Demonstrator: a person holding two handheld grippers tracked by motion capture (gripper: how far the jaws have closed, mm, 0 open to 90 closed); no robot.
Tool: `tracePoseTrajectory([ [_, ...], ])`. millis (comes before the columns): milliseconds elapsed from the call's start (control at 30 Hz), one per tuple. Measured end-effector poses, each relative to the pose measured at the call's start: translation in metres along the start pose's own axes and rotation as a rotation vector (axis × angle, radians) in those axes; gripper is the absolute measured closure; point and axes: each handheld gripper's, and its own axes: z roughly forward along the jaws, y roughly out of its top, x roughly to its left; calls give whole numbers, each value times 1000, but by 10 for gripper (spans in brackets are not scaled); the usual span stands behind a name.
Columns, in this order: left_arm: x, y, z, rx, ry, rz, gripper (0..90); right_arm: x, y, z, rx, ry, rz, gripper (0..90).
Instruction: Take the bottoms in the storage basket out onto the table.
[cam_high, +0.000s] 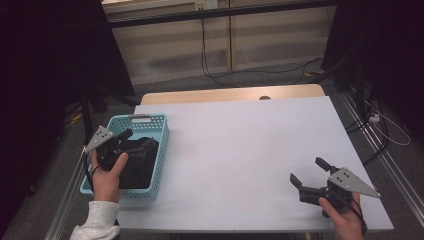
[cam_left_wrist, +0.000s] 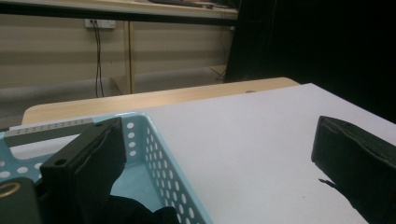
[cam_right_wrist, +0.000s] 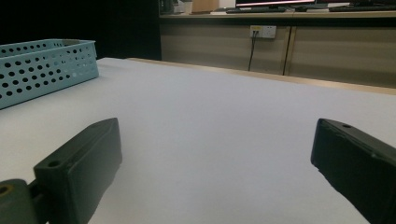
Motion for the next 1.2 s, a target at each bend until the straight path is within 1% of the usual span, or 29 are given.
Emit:
tracePoseTrajectory([
  [133,5,3,5,9,7,-2,33,0,0,-2,2,2,-4,11],
  [200,8,4,8,11,-1,-7,33,-1,0,-2,3,2,-5,12],
  [300,12,3,13,37,10,4,34,-1,0,-4,2,-4,0,12],
  [333,15,2,16,42,11,-8,34,-1,-1,-4,4,-2,-6,14],
  [533,21,-1,22,62,20,-15,34,-2,-1,-7,9,-6,-5,15],
  [567,23,-2,23,68,19,-12,34,-2,-1,-7,9,-6,-5,15],
  [633,25,-4,25,72,11,-20,34,-2,-1,-8,9,-7,-8,15],
  [667,27,-6,25,85,16,-14,35,-1,-2,-8,10,-6,-5,15],
  [767,32,-10,28,105,28,-22,35,-1,-2,-8,10,-1,-9,15],
  [800,36,-14,29,125,45,-22,35,0,-2,-8,9,-2,-11,15],
  [833,36,-14,29,125,45,-22,35,0,-2,-8,9,-2,-11,15],
  [900,41,-17,30,145,55,-26,35,0,-2,-9,8,-3,-11,15],
  [933,46,-18,31,167,77,-21,37,0,-2,-9,9,-4,-11,15],
  [967,46,-18,31,167,77,-21,37,0,-2,-9,9,-4,-11,15],
  [1033,49,-20,30,167,82,-46,38,0,-2,-9,9,-2,-10,15],
  [1067,52,-21,30,175,89,-45,38,0,-2,-9,12,-1,-13,15],
  [1100,52,-21,30,175,89,-45,38,0,-2,-9,12,-1,-13,15],
  [1133,55,-24,31,186,103,-51,37,1,-2,-9,12,1,-15,15],
  [1167,55,-24,31,186,103,-51,37,1,-2,-9,12,1,-15,15],
  [1200,59,-27,31,213,115,-56,38,1,-2,-9,12,1,-15,15],
])
